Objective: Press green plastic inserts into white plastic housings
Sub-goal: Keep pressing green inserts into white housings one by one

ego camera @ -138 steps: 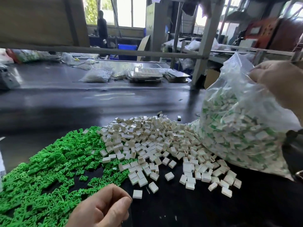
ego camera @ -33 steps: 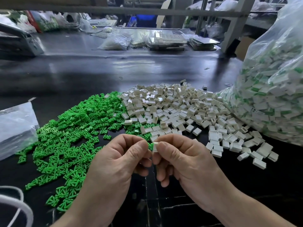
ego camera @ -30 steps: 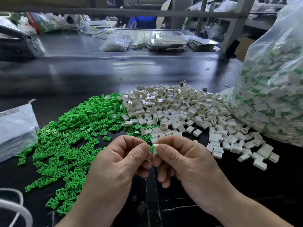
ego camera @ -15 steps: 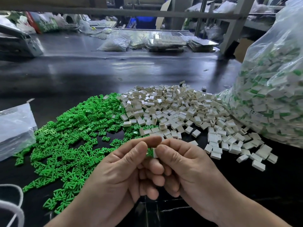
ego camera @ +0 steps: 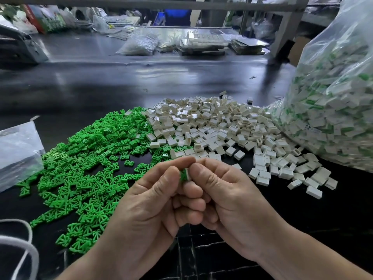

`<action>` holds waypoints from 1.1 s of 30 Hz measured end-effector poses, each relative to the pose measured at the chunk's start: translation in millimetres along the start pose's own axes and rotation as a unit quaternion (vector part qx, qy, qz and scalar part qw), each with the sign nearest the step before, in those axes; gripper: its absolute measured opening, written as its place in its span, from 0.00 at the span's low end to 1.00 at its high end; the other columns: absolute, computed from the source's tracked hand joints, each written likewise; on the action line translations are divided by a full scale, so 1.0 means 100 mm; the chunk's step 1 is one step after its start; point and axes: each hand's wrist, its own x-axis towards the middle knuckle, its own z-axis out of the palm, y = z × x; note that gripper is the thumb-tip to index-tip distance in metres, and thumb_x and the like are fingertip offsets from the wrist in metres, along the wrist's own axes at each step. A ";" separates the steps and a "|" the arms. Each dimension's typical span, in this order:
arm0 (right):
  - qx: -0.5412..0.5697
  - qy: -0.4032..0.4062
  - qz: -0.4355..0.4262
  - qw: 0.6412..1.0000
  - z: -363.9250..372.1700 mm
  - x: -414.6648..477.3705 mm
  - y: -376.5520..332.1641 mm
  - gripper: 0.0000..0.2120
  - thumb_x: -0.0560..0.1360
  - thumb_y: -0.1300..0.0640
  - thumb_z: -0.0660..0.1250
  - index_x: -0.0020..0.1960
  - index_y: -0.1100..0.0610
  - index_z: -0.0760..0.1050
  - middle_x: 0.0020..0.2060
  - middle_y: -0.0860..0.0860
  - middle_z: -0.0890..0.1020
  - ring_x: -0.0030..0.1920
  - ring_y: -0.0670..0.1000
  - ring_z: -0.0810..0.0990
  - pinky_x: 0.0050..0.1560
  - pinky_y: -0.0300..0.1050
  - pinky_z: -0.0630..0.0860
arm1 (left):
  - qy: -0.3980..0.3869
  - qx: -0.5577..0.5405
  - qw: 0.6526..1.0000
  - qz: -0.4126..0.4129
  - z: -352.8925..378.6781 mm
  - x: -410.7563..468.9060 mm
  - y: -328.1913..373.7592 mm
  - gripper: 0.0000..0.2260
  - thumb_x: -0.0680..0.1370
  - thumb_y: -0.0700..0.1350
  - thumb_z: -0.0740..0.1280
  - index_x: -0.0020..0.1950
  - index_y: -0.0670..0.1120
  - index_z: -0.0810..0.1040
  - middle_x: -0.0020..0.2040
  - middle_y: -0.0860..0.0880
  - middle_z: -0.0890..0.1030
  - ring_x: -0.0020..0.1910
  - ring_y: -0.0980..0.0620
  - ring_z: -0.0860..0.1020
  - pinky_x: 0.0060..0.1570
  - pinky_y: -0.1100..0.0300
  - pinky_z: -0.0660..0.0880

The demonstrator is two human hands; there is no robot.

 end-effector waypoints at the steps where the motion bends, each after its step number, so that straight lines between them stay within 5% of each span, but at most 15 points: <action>1: 0.006 -0.005 -0.001 1.000 0.02 0.00 0.00 0.08 0.76 0.49 0.67 0.43 0.51 0.81 0.28 0.47 0.77 0.23 0.42 0.73 0.22 0.34 0.67 | 0.001 -0.001 1.000 0.003 -0.01 0.00 0.00 0.23 0.65 0.46 0.81 0.57 0.41 0.82 0.35 0.41 0.82 0.31 0.48 0.82 0.29 0.60 0.79; 11: -0.026 -0.024 0.026 0.999 -0.01 -0.02 0.02 0.15 0.80 0.53 0.64 0.56 0.66 0.74 0.32 0.49 0.79 0.28 0.45 0.77 0.23 0.34 0.66 | 0.005 0.020 1.000 -0.013 -0.05 0.01 -0.03 0.17 0.66 0.48 0.80 0.51 0.44 0.83 0.29 0.44 0.79 0.25 0.50 0.79 0.23 0.60 0.76; 17: -0.004 -0.021 0.014 1.000 0.01 0.00 0.00 0.13 0.81 0.52 0.63 0.39 0.53 0.75 0.28 0.50 0.77 0.26 0.47 0.74 0.21 0.34 0.65 | -0.031 0.016 0.999 -0.016 -0.06 0.02 -0.01 0.17 0.69 0.47 0.78 0.55 0.44 0.82 0.33 0.43 0.81 0.29 0.49 0.81 0.27 0.60 0.79; 24: -0.027 -0.024 0.021 0.999 0.02 -0.01 0.03 0.13 0.80 0.50 0.64 0.37 0.48 0.78 0.31 0.54 0.74 0.30 0.54 0.70 0.22 0.35 0.65 | -0.027 0.035 0.999 -0.028 -0.07 0.00 0.02 0.13 0.68 0.45 0.78 0.50 0.45 0.83 0.30 0.44 0.81 0.26 0.49 0.81 0.24 0.60 0.77; 33: -0.031 -0.015 0.033 0.999 -0.04 0.05 0.02 0.14 0.82 0.51 0.61 0.41 0.56 0.75 0.27 0.50 0.76 0.25 0.47 0.74 0.23 0.38 0.67 | 0.038 0.120 0.992 0.005 -0.05 0.05 0.02 0.11 0.74 0.43 0.69 0.54 0.41 0.81 0.33 0.41 0.80 0.28 0.47 0.80 0.28 0.57 0.78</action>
